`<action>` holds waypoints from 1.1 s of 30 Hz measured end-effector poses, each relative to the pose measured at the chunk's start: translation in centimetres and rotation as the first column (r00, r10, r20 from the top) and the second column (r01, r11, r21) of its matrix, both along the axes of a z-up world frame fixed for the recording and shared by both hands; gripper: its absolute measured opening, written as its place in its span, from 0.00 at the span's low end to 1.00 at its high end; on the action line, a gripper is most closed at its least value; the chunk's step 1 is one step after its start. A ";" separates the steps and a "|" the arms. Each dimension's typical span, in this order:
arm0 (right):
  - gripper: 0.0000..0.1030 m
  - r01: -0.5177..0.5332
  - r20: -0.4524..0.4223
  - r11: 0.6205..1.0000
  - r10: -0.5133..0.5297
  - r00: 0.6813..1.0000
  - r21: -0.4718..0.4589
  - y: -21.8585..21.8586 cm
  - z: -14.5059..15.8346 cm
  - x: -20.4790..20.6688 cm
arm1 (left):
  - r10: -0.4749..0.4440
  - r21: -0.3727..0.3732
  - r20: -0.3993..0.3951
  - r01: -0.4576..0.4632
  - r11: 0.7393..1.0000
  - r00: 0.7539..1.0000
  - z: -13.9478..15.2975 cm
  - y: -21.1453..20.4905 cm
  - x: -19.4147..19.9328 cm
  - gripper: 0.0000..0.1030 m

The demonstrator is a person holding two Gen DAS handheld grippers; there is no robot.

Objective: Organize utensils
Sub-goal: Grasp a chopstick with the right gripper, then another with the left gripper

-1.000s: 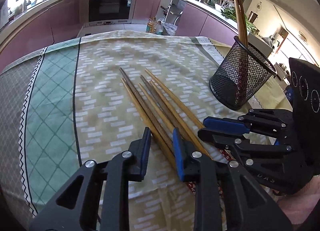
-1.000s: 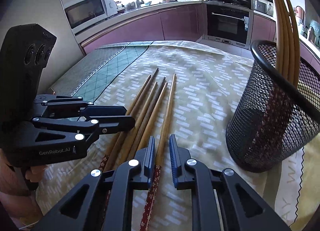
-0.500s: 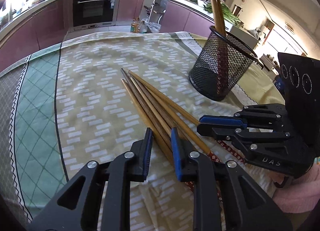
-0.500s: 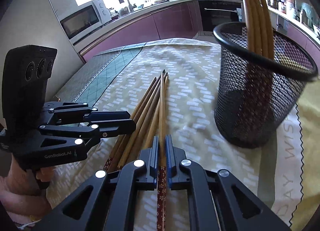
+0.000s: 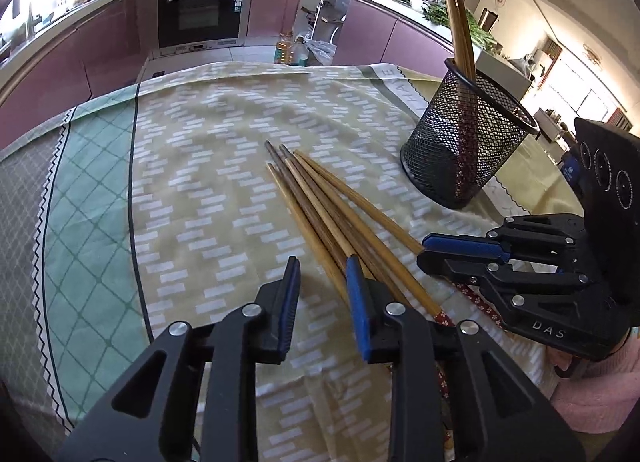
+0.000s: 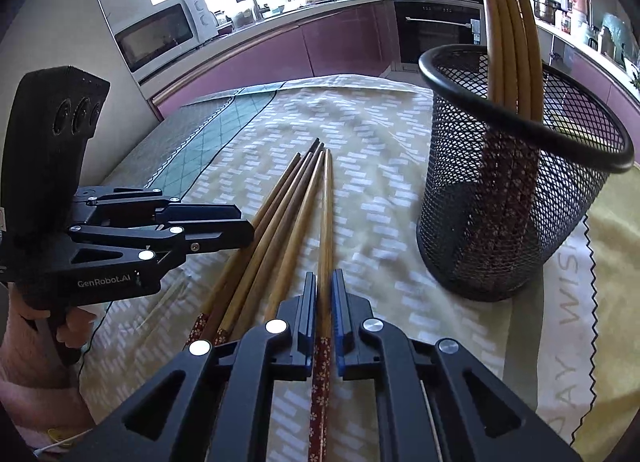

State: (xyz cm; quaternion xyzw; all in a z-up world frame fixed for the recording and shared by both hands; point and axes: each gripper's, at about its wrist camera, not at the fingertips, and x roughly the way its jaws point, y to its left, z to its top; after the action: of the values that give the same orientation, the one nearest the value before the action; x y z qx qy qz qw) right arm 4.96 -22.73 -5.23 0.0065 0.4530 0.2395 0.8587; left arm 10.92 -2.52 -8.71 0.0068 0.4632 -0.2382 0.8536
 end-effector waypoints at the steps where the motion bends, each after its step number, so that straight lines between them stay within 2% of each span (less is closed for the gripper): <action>1: 0.07 0.000 0.000 1.000 0.000 1.000 0.000 0.2 0.0 0.1 | 0.002 0.008 0.000 -0.002 1.000 1.000 0.0 0.0 0.0 0.18; 5: 0.08 -0.005 0.004 1.000 0.005 1.000 -0.006 0.3 0.0 0.2 | 0.002 0.029 -0.006 -0.002 1.000 1.000 0.0 0.3 0.0 0.16; 11: 0.17 -0.022 0.026 0.999 0.023 0.999 -0.045 1.3 0.1 0.6 | -0.005 0.092 0.009 0.004 0.996 1.000 -0.1 -0.7 0.2 0.18; 16: 0.15 -0.021 0.039 0.998 0.023 0.999 -0.053 1.7 0.0 1.3 | 0.033 0.086 0.017 -0.034 0.996 0.999 -0.1 -0.6 0.5 0.12; 18: 0.07 -0.015 0.029 1.000 0.015 0.999 -0.027 1.3 -0.1 1.5 | 0.049 0.071 0.022 -0.050 0.996 0.999 0.0 -0.5 0.3 0.11; 24: 0.06 -0.003 0.024 1.000 0.002 1.000 0.029 0.1 0.3 1.0 | 0.099 0.016 0.021 -0.100 0.995 0.995 0.3 0.7 -0.6 0.08; 33: 0.06 -0.048 0.051 0.992 0.042 0.998 0.120 -0.8 2.1 -0.4 | 0.076 -0.063 0.031 -0.074 0.995 0.997 2.0 1.4 -2.4 0.07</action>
State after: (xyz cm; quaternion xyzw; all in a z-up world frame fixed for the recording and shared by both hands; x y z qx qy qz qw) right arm 4.55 -23.54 -3.17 0.0427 0.4166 0.2858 0.8619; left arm 8.53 -1.14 -6.68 -0.0332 0.4414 -0.2202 0.8693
